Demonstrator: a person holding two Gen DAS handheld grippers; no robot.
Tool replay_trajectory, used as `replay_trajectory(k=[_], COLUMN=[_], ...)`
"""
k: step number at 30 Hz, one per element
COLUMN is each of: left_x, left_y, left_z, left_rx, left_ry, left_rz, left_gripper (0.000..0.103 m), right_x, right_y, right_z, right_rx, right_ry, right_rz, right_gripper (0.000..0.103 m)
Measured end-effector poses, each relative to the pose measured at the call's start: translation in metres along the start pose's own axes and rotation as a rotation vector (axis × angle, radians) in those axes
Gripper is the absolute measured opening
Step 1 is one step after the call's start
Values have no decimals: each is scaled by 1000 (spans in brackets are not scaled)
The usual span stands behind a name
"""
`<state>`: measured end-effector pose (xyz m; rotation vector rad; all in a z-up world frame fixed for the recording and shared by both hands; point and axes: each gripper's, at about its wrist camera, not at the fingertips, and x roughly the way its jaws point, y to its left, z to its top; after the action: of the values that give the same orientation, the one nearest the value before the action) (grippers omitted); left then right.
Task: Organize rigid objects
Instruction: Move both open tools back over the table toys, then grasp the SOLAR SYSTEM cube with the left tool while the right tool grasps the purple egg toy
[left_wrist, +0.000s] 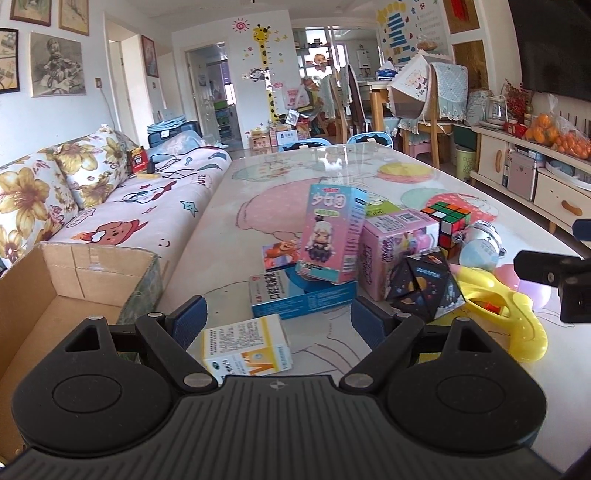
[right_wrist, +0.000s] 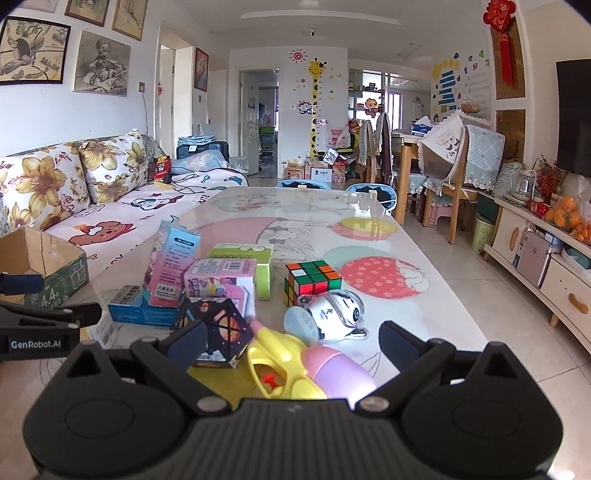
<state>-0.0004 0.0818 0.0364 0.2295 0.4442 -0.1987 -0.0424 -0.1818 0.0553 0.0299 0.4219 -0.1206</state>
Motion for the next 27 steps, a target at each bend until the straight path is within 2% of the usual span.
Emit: replay_trajectory(k=[8, 13, 20, 23, 27], left_x=[5, 7, 14, 20, 27], left_y=[-6, -8, -21, -23, -26], left_z=[-2, -2, -1, -3, -5], left_rx=[33, 44, 136, 167, 198], left_ry=[6, -9, -55, -46, -35], left_rz=[-29, -60, -181, -233, -266], left_gripper=[103, 103, 103, 103, 103], right_x=[6, 19, 40, 49, 58], right_y=[-26, -37, -46, -55, -67], right_z=[0, -3, -9, -10, -9], right_rx=[21, 31, 10, 44, 124], right_ry=[17, 73, 158, 188, 218], right_rz=[-22, -19, 37, 61, 103], right_gripper=[100, 101, 101, 101, 101])
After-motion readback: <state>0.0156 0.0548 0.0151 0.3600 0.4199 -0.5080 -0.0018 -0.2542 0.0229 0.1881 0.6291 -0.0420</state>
